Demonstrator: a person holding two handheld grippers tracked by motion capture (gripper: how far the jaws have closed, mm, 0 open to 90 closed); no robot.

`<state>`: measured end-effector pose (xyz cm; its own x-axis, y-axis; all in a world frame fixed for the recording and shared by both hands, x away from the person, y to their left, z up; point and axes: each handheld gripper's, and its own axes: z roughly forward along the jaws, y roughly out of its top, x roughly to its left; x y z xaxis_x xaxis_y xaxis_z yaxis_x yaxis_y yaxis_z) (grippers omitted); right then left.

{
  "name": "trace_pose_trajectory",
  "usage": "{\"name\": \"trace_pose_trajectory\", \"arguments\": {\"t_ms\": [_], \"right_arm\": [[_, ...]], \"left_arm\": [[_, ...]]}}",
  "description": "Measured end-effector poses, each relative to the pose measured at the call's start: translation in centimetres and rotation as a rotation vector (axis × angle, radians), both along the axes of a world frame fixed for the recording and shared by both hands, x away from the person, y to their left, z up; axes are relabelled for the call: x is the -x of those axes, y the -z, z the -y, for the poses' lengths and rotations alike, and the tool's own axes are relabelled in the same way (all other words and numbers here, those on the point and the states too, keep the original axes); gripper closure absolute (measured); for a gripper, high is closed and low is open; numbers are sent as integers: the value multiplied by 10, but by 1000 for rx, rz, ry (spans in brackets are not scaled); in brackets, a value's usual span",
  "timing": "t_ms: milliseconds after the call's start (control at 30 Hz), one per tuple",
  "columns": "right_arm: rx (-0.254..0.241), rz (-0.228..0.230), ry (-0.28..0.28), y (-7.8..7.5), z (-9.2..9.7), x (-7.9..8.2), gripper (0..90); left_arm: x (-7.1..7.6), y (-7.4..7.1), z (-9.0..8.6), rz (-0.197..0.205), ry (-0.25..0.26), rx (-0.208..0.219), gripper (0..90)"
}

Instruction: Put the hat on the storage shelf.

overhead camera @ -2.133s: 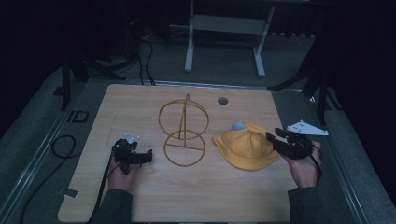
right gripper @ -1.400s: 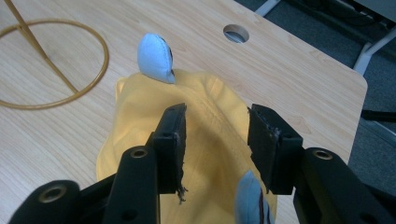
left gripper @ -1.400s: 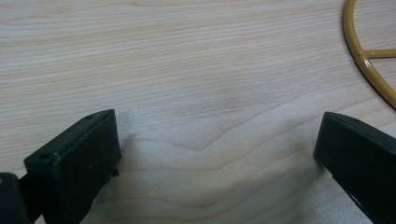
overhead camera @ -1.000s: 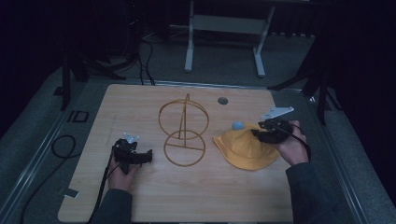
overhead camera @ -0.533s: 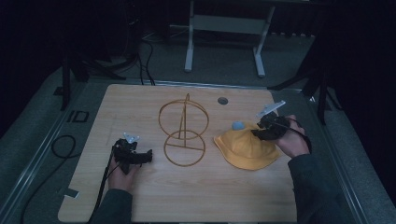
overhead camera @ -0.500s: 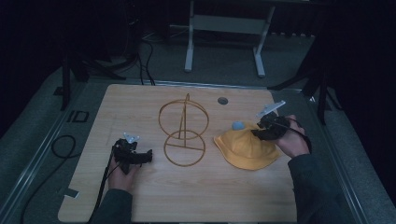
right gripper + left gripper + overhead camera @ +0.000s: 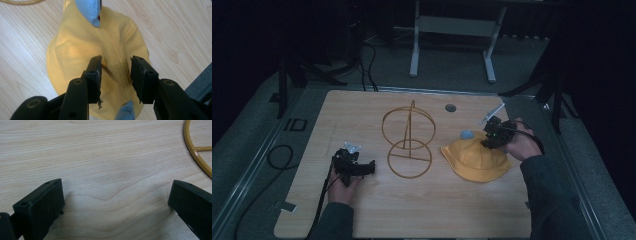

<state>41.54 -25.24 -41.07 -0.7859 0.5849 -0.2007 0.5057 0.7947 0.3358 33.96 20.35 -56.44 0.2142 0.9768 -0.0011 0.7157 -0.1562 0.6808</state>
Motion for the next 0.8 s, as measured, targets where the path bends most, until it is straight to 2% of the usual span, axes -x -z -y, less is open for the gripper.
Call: {"name": "trace_pose_trajectory", "arguments": {"t_ms": [200, 300, 333, 467, 633, 800], "right_arm": [[46, -27, -24, 2, -6, -5, 629], [74, -35, -50, 2, -10, -5, 767], [119, -17, -75, 1, -13, -4, 830], [147, -8, -107, -3, -15, -1, 846], [151, -2, -114, -8, -15, 0, 847], [150, 20, -116, -19, -16, 1, 847]], "left_arm": [[0, 0, 0, 2, -3, 3, 4], [0, 0, 0, 0, 0, 0, 4], [0, 0, 0, 0, 1, -1, 4], [0, 0, 0, 1, 1, -1, 4], [0, 0, 0, 0, 1, -1, 4], [0, 0, 0, 2, -2, 2, 4]]}}
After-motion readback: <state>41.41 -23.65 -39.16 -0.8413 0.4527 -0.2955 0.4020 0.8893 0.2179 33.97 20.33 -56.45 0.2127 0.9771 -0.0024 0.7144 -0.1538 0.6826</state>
